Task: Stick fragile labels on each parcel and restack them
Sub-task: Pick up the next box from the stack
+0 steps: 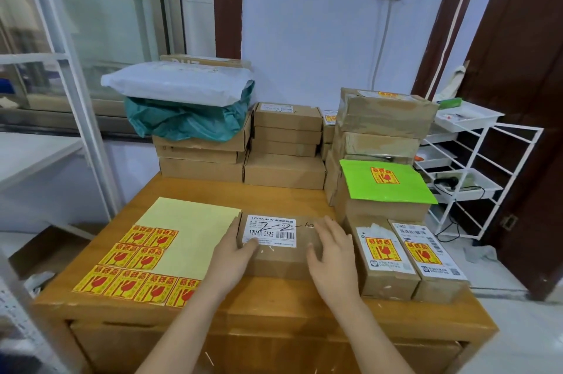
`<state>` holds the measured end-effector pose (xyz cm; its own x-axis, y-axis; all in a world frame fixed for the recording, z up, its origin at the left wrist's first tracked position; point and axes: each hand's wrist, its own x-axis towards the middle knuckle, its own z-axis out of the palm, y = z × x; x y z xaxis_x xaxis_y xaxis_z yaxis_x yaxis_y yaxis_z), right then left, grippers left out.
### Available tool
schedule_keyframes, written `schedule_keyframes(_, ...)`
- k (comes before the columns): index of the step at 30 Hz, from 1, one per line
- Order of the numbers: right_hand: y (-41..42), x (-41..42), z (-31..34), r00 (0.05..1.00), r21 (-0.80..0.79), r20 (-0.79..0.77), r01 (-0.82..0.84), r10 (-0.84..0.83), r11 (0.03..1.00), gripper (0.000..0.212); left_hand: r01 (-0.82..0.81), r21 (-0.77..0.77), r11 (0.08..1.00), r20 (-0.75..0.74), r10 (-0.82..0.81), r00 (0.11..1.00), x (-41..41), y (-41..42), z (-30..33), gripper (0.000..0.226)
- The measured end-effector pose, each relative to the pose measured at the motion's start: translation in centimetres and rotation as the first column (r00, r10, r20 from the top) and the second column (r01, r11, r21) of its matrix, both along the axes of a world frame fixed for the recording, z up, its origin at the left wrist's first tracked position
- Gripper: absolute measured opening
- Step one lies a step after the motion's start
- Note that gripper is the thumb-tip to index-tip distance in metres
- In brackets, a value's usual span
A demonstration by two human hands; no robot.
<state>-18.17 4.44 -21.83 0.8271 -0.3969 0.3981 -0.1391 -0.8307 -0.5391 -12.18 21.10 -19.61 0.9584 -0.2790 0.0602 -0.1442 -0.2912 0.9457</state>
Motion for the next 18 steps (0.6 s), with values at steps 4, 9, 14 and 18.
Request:
schedule_keyframes(4, 1.1, 0.2, 0.2, 0.998, -0.302, -0.058, -0.024, 0.006, 0.953, 0.045, -0.011, 0.070, 0.997, 0.107, 0.003, 0.994, 0.0, 0.0, -0.1, 0.049)
schedule_keyframes(9, 1.2, 0.6, -0.5, 0.989, -0.317, -0.142, -0.080, 0.036, 0.945, 0.060, -0.102, 0.267, 0.958, 0.216, 0.044, 0.975, 2.0, 2.7, -1.0, 0.053)
schedule_keyframes(14, 0.0, 1.0, -0.1, 0.986, -0.312, -0.152, -0.110, 0.064, 0.944, 0.075, -0.209, 0.520, 0.828, 0.389, -0.012, 0.921, 4.2, 7.6, -2.0, 0.041)
schedule_keyframes(18, -0.7, 1.3, 0.4, 0.974, -0.284, -0.211, -0.142, 0.083, 0.948, 0.068, -0.155, 0.687, 0.710, 0.322, -0.106, 0.941, 5.2, 10.7, -3.0, 0.041)
